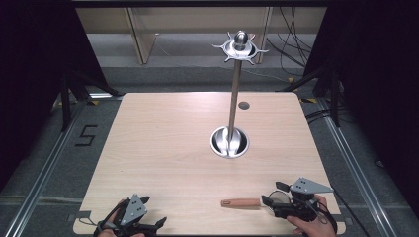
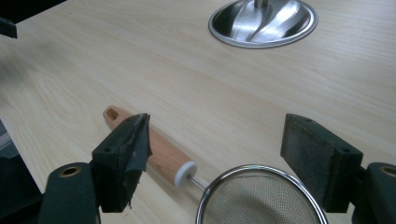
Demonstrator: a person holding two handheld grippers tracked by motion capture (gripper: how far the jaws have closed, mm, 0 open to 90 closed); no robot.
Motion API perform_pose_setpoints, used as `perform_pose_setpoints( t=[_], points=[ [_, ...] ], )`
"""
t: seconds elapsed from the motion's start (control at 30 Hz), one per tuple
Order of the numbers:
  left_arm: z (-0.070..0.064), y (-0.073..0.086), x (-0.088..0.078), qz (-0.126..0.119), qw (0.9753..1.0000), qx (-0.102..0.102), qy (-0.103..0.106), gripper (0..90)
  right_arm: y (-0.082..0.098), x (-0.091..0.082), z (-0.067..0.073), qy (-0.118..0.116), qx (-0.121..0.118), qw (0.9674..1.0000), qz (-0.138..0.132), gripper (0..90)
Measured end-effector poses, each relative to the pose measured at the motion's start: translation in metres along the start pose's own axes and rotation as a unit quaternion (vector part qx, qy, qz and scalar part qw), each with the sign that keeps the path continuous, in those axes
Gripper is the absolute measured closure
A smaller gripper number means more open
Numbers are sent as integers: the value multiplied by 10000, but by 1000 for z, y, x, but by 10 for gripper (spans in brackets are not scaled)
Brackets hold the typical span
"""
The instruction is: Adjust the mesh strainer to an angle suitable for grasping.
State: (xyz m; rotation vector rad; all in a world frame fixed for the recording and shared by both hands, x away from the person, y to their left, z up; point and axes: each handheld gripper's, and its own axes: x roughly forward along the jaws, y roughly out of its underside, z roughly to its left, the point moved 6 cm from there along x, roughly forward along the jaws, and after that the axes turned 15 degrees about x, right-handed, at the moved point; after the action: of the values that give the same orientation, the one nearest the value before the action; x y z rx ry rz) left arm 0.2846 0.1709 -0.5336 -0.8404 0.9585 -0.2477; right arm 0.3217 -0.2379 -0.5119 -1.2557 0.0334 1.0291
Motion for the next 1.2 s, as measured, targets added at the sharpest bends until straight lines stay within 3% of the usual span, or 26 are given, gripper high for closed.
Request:
perform_pose_setpoints(
  t=[0.1, 0.2, 0.23, 0.27, 0.33, 0.37, 0.47, 0.53, 0.57, 0.67, 0.73, 0.8, 0.87, 0.9, 1.03, 1.07, 1.2],
  points=[
    [0, 0, 0, -5, 10000, -29, 2, 148, 0, 1, 1, 19, 47, 10000, 30, 252],
    [0, 0, 0, -11, 10000, -19, -3, 148, 0, 0, 0, 12, -56, 10000, 47, 252],
    [-3, 0, 0, -1, 9998, -193, 18, 147, 0, 0, 0, -5, -88, 10000, 42, 252],
    [-2, 1, 0, 84, 9998, -156, -30, 148, 3, 1, 4, -44, 160, 9997, 157, 252],
    [-2, 1, 0, 84, 9998, -176, -23, 148, 4, 1, 5, -73, 139, 9997, 196, 252],
    [1, 1, 0, 74, 10000, 5, -34, 148, 4, 1, 5, -73, 139, 9997, 196, 252],
    [0, 0, 0, -5, 10000, -31, -5, 148, 4, 2, 5, -64, 77, 9998, 169, 252],
    [-2, 2, 0, 107, 9998, -161, -19, 148, 4, 2, 6, -85, 97, 9997, 188, 252],
    [-1, 1, 0, 109, 9998, -148, -54, 148, 2, 3, 3, -36, -125, 9998, 117, 252],
    [0, 0, 0, -6, 10000, -24, -7, 148, 2, 4, 3, -51, -82, 9998, 145, 252],
    [0, 1, 0, 76, 10000, -13, -26, 148, 4, 2, 7, -73, 37, 9997, 245, 252],
    [1, 1, -1, 86, 9999, 73, -1, 148, 2, 3, 5, -75, -136, 9997, 203, 252],
    [0, 1, 0, 80, 10000, -24, -23, 148, 2, 4, 7, -137, -262, 9993, 228, 252],
    [1, 1, 0, 64, 10000, 10, -13, 148, 4, 4, 8, -27, -353, 9987, 356, 252],
    [1, 1, 0, 73, 10000, 39, -9, 148, 3, 6, 11, -24, -538, 9977, 403, 252],
    [1, 1, -1, 96, 9999, 32, 14, 148, 3, 5, 13, 6, -474, 9981, 391, 252],
    [1, 2, 0, 102, 9999, 37, 36, 148, 2, 9, 18, -5, -740, 9962, 448, 252]
  ],
)
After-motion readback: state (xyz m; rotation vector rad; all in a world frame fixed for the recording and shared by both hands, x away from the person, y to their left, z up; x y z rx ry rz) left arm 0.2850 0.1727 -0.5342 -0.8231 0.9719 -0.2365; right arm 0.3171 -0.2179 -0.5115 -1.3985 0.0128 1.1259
